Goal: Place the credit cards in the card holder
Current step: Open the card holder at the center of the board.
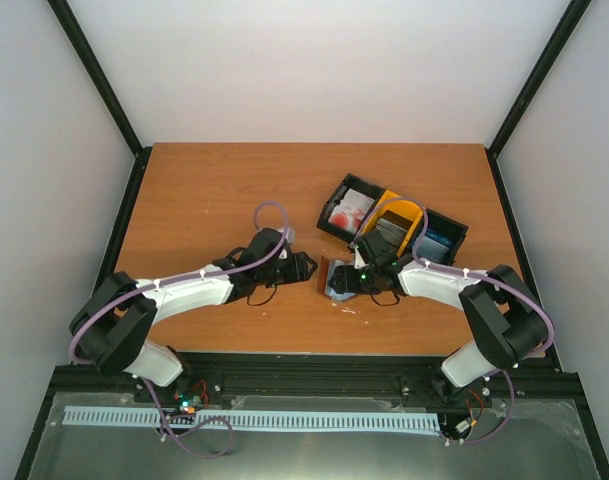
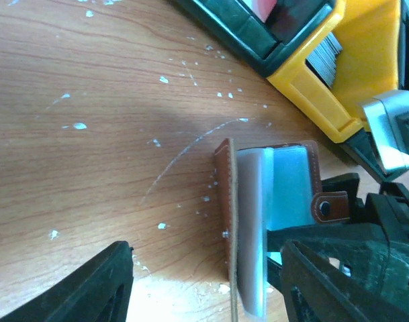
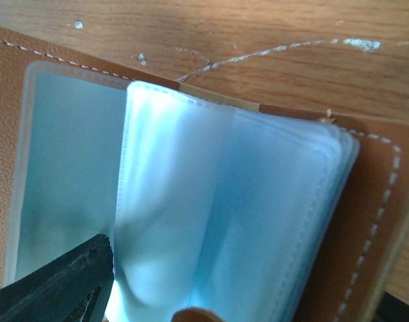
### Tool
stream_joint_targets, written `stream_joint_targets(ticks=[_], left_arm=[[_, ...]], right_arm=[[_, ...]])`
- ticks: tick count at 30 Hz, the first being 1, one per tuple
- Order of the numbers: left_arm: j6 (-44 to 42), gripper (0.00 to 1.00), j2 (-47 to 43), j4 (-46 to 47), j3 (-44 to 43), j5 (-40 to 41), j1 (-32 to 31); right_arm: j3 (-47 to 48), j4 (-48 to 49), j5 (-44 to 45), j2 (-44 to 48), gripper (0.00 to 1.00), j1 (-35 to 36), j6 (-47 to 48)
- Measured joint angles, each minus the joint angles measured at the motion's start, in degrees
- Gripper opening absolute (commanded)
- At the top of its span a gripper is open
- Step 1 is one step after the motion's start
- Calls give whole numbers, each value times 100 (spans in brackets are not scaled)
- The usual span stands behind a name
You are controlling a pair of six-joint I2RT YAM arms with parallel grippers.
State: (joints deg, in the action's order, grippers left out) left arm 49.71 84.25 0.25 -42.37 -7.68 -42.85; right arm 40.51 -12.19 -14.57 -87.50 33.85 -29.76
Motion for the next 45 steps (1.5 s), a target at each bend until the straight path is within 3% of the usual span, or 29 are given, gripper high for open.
stream_joint_targets(ticks=[4,10,15,23,34,39,45], left_arm=[[-92,36,0,192,13,-205,0],[-131,35,-330,852,409,-638,0],[-146,25,-376,1534,538,-1279,0],[-101,13,378,1784,455,-1875,0],[-24,13,1019,1641,212,-1969,0],[33,13,1287,935,-249,-1545,0],[46,13,1665,367,-479,-1268,0]], right_arm=[[55,17,2,-76,74,2,22],[98,87,-83,-142,77,4,76],[197,96,-79,-269,59,13,129],[234,127,-109,-365,52,28,142],[229,133,-111,-374,53,28,129],[229,146,-90,-358,65,33,127],[195,-90,269,28,72,33,72]])
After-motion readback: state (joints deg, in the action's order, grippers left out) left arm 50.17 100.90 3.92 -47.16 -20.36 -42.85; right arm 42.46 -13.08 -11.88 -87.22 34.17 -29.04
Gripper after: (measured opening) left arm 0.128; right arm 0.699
